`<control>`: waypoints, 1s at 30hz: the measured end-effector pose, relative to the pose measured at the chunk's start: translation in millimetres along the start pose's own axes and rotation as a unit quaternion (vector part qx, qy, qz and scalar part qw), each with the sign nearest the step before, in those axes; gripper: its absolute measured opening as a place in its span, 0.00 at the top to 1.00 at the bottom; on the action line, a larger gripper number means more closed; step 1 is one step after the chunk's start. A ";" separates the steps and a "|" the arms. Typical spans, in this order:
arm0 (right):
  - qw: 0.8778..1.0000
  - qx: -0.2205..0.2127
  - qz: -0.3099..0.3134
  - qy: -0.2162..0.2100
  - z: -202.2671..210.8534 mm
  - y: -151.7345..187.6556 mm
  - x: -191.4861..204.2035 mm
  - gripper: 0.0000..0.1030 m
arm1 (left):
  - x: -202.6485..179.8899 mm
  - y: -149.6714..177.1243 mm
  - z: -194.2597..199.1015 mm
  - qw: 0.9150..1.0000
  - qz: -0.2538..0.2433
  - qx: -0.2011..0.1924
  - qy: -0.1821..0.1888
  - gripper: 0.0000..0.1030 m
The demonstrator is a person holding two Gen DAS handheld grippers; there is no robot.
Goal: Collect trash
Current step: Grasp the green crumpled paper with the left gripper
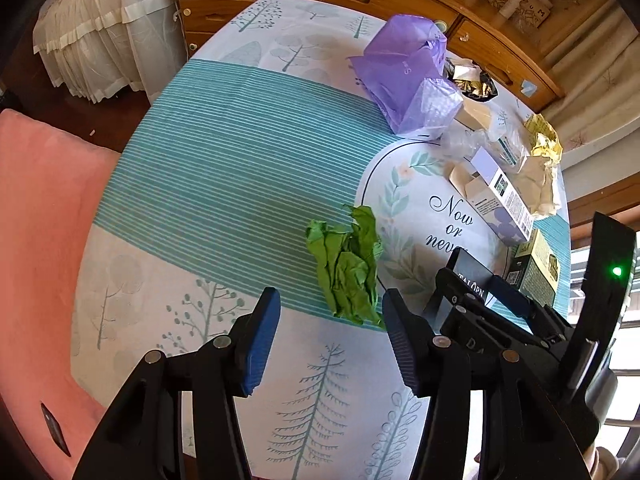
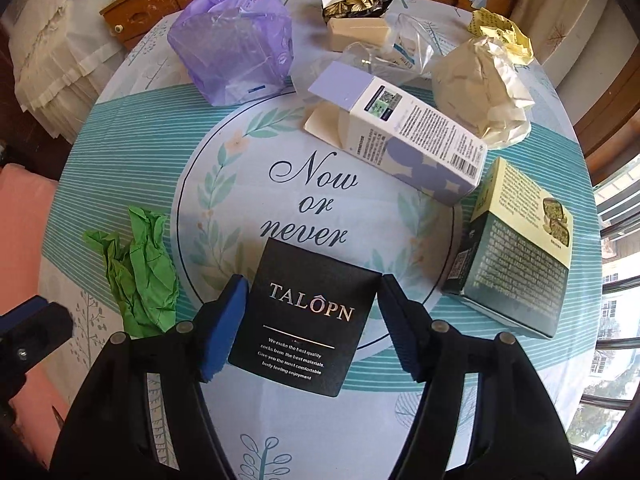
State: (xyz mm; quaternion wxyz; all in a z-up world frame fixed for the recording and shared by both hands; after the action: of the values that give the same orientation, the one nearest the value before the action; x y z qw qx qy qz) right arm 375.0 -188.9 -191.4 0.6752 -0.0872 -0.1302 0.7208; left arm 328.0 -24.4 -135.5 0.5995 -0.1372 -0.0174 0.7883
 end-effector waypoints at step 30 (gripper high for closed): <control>0.998 0.002 0.001 -0.069 58.8 54.2 -4.5 0.38 | -8.6 16.3 -17.4 0.998 -0.039 -0.025 -0.036 0.74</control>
State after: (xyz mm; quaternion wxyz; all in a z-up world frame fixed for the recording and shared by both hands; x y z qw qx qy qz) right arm 306.0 -200.5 -152.2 0.6639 -0.0360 -0.1750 0.7261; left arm 318.9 -39.5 -153.7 0.6249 -0.1232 -0.0640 0.7683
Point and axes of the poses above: each gripper's, at about its wrist camera, not at the fingertips, and z roughly against the way its jaws point, x to its left, y to its underside, the point moved 4 cm from there along -z, roughly the way its jaws point, and after that the axes turned 3 degrees about z, right-handed, at the moved point
